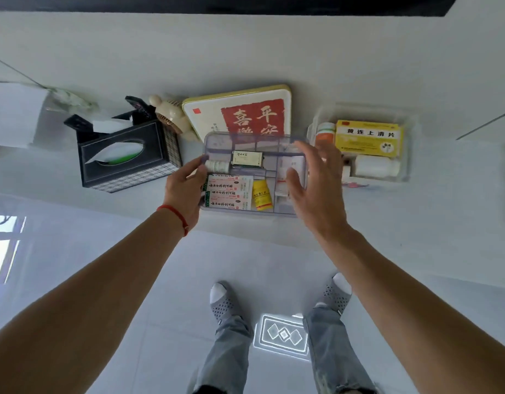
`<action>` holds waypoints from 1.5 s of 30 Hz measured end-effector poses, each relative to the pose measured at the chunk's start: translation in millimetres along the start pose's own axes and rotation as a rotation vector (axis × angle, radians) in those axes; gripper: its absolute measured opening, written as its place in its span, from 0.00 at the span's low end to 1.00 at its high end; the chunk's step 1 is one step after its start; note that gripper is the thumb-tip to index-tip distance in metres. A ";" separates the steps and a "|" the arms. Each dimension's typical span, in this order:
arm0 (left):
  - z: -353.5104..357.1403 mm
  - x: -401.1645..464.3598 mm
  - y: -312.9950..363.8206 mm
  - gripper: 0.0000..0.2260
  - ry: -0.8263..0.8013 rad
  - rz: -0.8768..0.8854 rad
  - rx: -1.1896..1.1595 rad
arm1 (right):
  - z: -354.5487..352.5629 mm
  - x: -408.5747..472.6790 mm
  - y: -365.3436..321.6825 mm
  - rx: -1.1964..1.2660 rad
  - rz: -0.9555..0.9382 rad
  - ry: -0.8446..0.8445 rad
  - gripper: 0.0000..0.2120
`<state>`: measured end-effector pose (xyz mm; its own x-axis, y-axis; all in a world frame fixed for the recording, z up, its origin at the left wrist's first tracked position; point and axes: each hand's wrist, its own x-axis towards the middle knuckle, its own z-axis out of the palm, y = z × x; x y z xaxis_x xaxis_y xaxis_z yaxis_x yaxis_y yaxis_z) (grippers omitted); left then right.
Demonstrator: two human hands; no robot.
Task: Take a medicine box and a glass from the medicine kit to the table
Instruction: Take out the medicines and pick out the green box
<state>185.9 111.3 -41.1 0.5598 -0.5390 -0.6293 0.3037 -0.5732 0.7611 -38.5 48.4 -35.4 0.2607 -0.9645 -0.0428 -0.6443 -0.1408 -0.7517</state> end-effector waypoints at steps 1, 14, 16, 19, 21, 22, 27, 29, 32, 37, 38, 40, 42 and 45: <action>-10.3 5.0 -4.7 0.12 0.019 -0.008 0.014 | 11.7 -7.0 -4.0 0.049 0.095 -0.031 0.24; -39.0 72.0 -49.2 0.14 0.095 0.084 0.472 | 105.8 -2.0 24.0 0.110 0.537 -0.268 0.13; -38.3 79.3 -47.0 0.15 0.095 0.105 0.527 | 112.1 0.6 26.9 0.087 0.559 -0.286 0.12; -35.8 90.5 -46.0 0.15 0.078 0.091 0.543 | 120.5 4.0 31.4 0.092 0.565 -0.296 0.11; -34.6 96.6 -46.4 0.16 0.062 0.075 0.573 | 124.1 5.7 33.9 0.085 0.559 -0.329 0.11; -34.3 98.5 -46.5 0.17 0.058 0.072 0.599 | 124.9 6.2 34.7 0.080 0.555 -0.350 0.12; -36.2 101.2 -47.0 0.20 0.020 0.024 0.604 | 125.8 5.2 40.8 0.081 0.536 -0.382 0.07; -36.8 100.8 -46.4 0.21 0.030 -0.018 0.557 | 123.3 4.5 42.9 0.073 0.532 -0.388 0.08; -35.5 86.3 -42.9 0.21 0.120 0.099 0.776 | 112.5 -2.9 42.0 0.033 0.474 -0.359 0.15; -6.7 37.5 -33.9 0.18 0.131 0.575 0.921 | 76.4 -17.7 40.1 -0.006 0.317 -0.304 0.13; 4.6 27.9 -30.4 0.18 0.082 0.656 0.927 | 66.0 -20.0 39.7 0.001 0.293 -0.282 0.14; 30.2 11.5 -22.5 0.18 -0.030 0.763 0.929 | 45.1 -22.9 40.2 0.019 0.212 -0.192 0.12; 60.3 -2.4 -15.4 0.17 -0.149 0.819 0.933 | 23.0 -22.9 46.0 0.001 0.159 -0.109 0.09; 110.9 -21.5 -5.5 0.17 -0.281 0.869 0.965 | -18.6 -18.1 66.6 -0.044 0.179 -0.026 0.09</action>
<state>86.7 57.5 -49.2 0.0792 -0.9920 -0.0981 -0.7999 -0.1219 0.5876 -99.6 52.3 -72.4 0.1572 -0.9690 -0.1904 -0.7129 0.0221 -0.7009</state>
